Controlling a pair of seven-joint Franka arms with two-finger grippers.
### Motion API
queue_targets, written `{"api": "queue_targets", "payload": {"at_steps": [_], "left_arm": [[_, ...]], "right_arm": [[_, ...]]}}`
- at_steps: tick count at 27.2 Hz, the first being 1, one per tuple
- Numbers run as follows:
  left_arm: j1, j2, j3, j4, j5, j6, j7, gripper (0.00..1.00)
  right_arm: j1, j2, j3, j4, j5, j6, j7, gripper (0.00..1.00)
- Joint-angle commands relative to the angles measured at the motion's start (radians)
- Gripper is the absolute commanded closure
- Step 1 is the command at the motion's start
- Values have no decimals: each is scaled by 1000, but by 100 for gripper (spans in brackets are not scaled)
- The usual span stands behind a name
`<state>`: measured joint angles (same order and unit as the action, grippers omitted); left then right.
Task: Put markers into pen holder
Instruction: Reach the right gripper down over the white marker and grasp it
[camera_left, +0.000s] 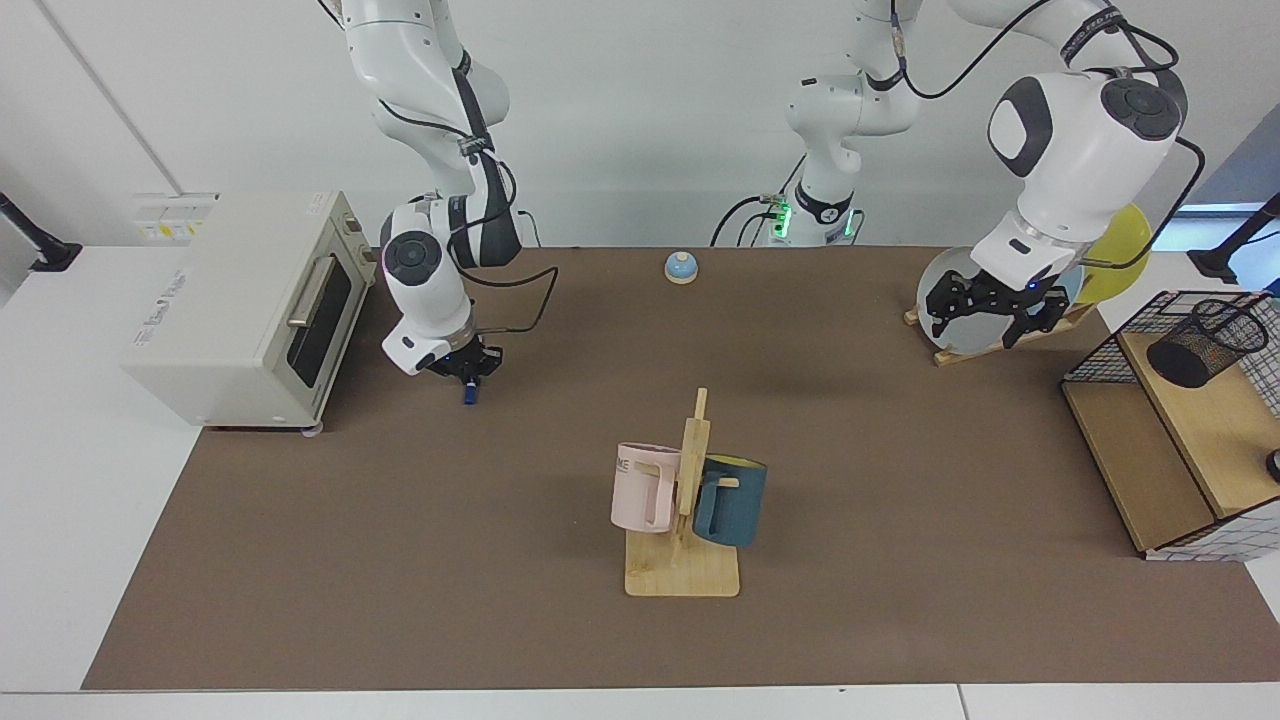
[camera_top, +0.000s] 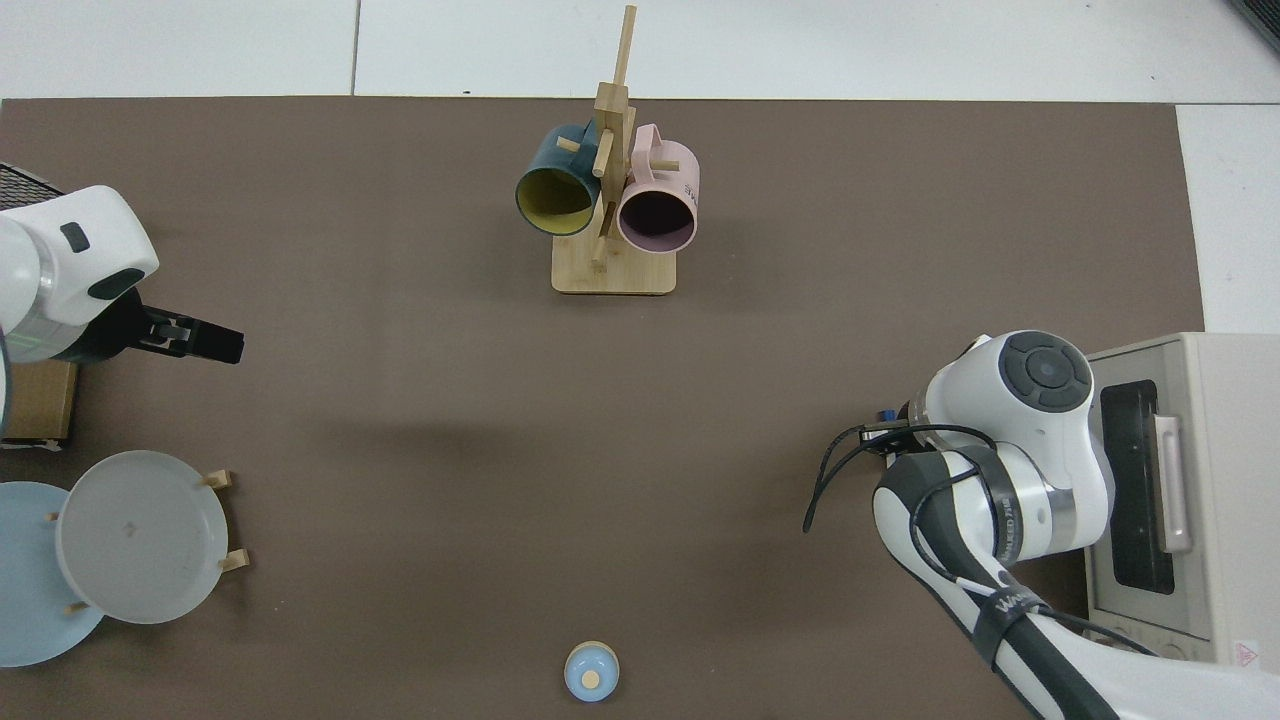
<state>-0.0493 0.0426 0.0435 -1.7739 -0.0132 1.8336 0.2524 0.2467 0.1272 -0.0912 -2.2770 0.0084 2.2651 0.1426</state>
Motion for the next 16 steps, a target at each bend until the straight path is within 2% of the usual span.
{"api": "queue_targets", "payload": {"at_steps": [1, 4, 6, 13, 16], "left_arm": [[-12, -29, 15, -41, 4, 30, 44, 0], [-11, -29, 15, -39, 2, 30, 82, 0], [-11, -29, 15, -39, 3, 30, 106, 0], [-7, -27, 27, -36, 2, 24, 312, 0], [-9, -27, 30, -35, 2, 16, 421, 0]], "right_arm": [[-7, 2, 5, 34, 15, 8, 40, 100], [5, 9, 5, 92, 25, -60, 96, 100], [8, 20, 5, 138, 60, -108, 153, 100], [5, 46, 4, 313, 321, -263, 340, 100], [-1, 69, 5, 407, 398, -332, 455, 100]]}}
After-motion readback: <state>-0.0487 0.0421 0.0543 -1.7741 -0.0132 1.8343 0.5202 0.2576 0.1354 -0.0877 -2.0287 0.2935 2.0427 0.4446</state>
